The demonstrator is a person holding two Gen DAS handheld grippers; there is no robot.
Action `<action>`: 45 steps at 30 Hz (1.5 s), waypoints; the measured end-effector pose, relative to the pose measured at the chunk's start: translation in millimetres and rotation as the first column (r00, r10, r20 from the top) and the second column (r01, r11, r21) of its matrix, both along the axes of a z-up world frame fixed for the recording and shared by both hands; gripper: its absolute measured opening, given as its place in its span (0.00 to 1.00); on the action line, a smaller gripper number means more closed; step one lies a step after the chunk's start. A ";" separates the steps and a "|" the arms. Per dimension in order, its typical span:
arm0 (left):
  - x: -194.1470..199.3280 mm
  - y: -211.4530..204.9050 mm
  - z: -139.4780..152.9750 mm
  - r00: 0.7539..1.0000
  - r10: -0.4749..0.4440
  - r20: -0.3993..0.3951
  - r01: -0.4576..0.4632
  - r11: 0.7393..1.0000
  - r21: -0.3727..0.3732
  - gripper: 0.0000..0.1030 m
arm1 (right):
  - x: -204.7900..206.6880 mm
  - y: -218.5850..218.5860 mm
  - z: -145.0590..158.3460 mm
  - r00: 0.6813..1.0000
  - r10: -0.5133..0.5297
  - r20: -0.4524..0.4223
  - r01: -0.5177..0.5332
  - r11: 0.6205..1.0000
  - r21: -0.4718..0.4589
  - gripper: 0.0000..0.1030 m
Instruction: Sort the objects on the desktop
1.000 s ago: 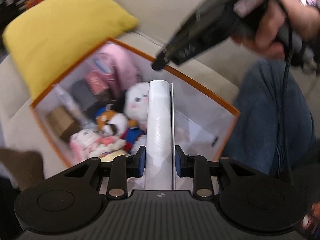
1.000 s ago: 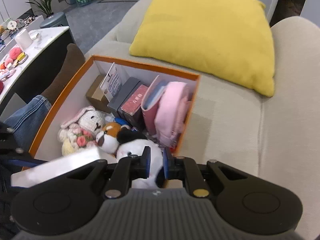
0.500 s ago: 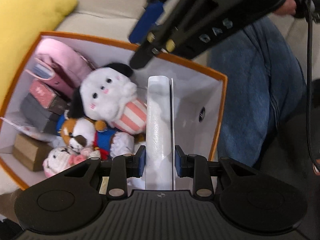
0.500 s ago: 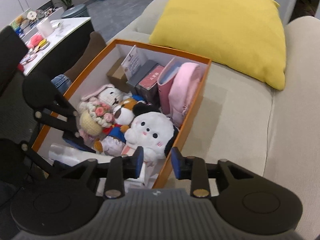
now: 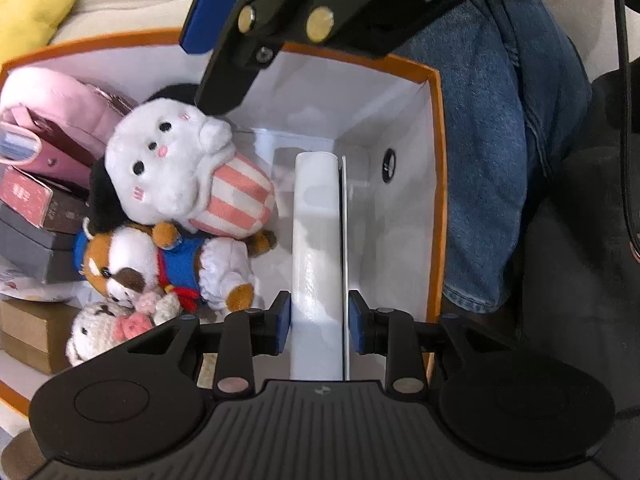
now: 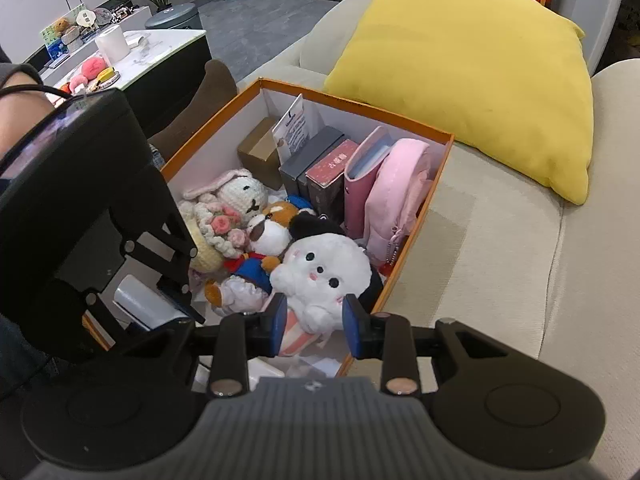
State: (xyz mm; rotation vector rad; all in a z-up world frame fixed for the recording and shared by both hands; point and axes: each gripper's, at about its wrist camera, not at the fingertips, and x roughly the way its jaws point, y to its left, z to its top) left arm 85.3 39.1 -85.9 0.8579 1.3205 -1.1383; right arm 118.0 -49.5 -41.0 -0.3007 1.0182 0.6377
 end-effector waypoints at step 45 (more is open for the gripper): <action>-116.6 45.0 120.8 0.408 0.870 0.278 -0.640 0.490 -0.593 0.40 | -120.4 -5.7 28.4 0.969 -0.163 0.188 0.125 0.972 0.198 0.58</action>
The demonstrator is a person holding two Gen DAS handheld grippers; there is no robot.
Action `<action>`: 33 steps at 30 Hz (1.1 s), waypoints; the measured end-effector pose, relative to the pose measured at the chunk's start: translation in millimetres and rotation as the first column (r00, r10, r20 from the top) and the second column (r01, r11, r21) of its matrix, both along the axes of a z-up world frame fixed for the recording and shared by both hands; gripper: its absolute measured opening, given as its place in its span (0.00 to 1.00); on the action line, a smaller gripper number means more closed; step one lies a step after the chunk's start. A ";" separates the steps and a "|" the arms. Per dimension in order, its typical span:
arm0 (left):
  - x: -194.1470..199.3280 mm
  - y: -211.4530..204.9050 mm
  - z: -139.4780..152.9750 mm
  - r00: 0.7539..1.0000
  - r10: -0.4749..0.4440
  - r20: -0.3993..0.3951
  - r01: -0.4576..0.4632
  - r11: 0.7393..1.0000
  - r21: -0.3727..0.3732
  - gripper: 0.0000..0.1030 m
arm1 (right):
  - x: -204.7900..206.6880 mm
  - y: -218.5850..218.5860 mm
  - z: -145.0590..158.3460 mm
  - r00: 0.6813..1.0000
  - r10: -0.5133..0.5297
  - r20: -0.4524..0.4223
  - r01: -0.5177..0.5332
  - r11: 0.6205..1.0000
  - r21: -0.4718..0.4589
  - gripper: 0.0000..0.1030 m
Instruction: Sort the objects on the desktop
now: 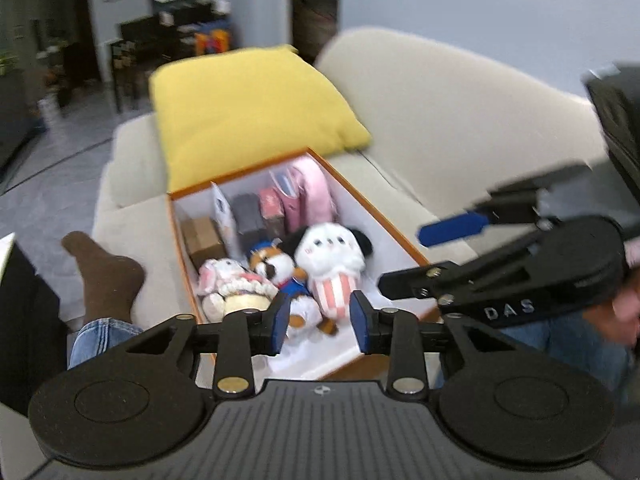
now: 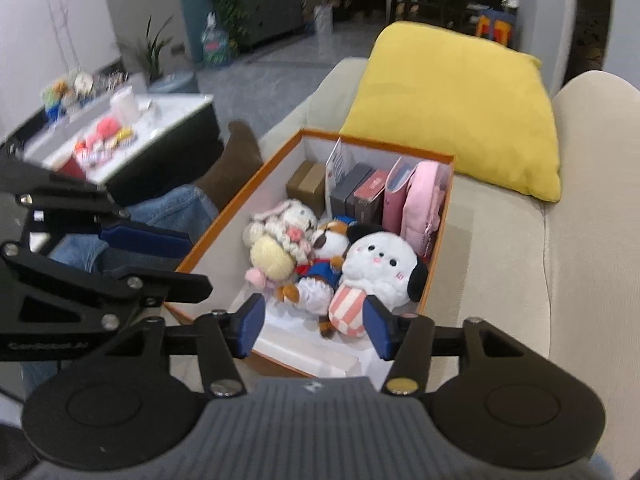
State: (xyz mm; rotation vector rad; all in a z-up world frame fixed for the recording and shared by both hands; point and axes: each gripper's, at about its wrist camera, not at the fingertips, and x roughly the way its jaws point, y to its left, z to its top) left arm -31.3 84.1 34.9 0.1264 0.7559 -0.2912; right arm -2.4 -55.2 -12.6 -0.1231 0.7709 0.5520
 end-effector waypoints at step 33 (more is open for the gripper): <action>-4.5 -4.7 -74.1 0.914 0.405 -0.004 -0.405 0.914 0.034 0.78 | -2.0 -29.0 -81.0 0.969 -0.244 -0.024 0.245 0.963 0.113 0.91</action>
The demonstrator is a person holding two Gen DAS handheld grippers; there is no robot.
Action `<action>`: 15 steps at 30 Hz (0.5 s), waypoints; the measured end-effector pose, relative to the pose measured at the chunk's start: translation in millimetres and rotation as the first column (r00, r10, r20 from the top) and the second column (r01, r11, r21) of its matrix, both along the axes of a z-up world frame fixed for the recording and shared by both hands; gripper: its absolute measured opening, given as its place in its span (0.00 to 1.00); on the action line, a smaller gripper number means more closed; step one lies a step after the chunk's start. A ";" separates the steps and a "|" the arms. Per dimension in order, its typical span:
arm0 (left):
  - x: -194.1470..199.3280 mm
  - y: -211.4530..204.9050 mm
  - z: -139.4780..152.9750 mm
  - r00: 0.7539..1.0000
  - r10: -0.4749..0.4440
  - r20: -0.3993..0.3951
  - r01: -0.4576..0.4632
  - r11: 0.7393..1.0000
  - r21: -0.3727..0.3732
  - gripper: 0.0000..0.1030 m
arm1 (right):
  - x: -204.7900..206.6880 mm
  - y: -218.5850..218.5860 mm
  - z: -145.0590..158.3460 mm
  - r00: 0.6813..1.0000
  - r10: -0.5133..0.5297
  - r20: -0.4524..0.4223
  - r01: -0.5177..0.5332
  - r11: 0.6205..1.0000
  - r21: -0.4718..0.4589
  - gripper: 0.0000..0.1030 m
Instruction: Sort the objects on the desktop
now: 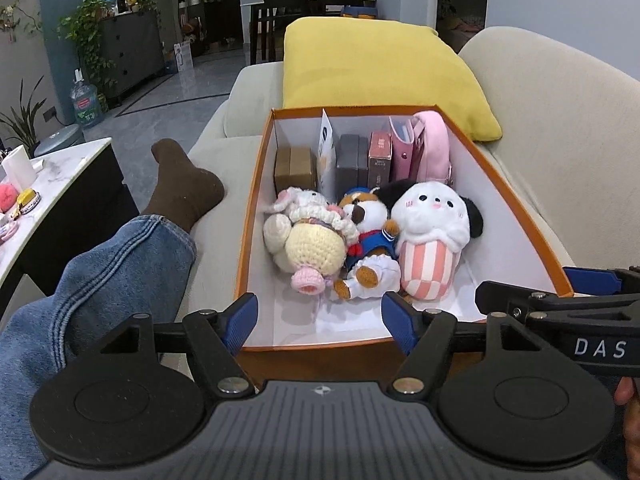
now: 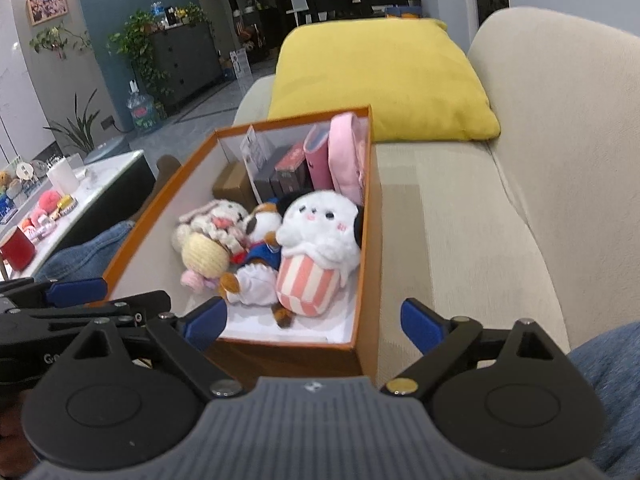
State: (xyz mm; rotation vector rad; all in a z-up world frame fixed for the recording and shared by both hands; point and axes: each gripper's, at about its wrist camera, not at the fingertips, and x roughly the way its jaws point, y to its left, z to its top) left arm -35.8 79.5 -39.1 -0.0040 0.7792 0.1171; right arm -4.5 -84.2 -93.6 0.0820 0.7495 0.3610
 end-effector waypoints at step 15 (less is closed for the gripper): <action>0.7 0.6 -4.5 0.999 0.052 -0.002 -0.052 0.998 -0.031 0.78 | 6.1 0.6 -6.0 1.000 -0.007 -0.023 0.008 1.000 0.012 0.91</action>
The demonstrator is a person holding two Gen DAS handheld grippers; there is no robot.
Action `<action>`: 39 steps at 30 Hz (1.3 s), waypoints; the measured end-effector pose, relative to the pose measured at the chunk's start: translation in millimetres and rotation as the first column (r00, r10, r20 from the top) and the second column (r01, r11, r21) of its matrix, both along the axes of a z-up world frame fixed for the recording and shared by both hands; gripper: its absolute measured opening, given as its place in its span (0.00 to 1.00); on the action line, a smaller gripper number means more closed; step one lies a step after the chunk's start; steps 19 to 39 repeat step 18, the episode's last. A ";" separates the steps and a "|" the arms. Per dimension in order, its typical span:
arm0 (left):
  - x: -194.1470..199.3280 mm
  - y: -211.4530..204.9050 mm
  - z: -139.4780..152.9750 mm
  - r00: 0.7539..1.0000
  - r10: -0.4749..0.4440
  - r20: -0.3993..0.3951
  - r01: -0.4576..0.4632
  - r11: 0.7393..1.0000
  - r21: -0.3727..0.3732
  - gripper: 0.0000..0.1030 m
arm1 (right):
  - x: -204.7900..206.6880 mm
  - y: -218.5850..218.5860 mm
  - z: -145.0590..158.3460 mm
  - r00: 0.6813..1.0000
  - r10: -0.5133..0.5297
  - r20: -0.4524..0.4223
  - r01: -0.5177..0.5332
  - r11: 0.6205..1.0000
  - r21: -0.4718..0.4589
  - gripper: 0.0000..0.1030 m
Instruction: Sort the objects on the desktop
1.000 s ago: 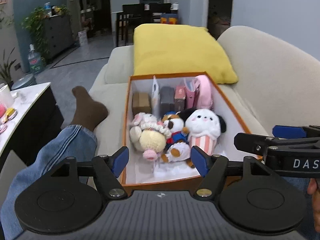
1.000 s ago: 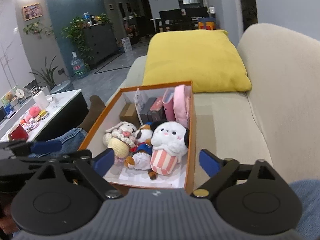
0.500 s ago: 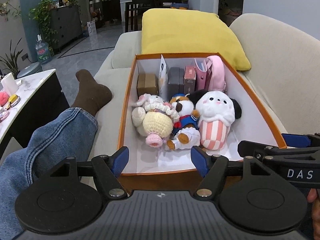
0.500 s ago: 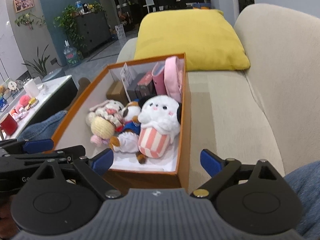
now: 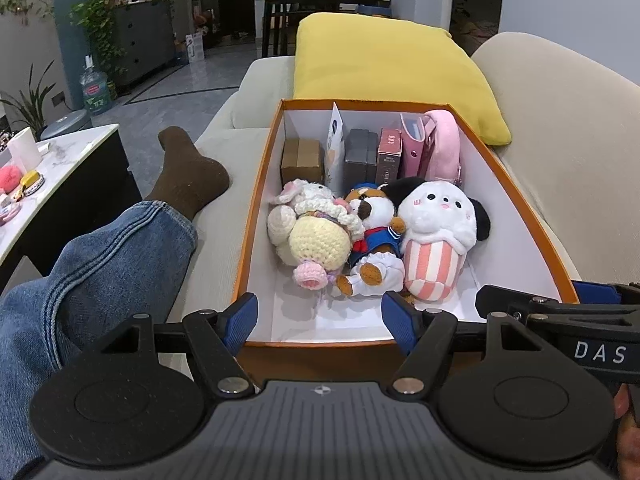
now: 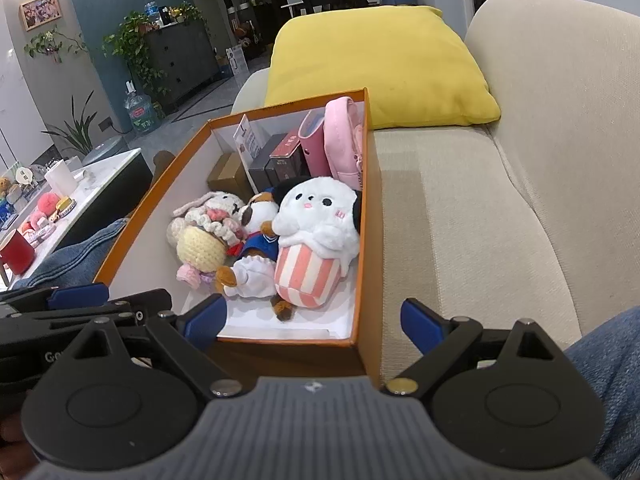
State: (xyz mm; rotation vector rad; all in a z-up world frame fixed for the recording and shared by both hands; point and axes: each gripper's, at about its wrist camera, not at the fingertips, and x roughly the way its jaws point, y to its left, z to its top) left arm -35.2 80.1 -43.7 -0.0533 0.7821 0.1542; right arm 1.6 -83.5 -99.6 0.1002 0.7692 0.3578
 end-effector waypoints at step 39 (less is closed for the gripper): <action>2.1 4.3 -3.3 1.000 0.005 0.002 -0.005 1.000 -0.011 0.78 | -0.2 3.9 -0.1 1.000 0.008 0.025 -0.008 0.999 -0.037 0.91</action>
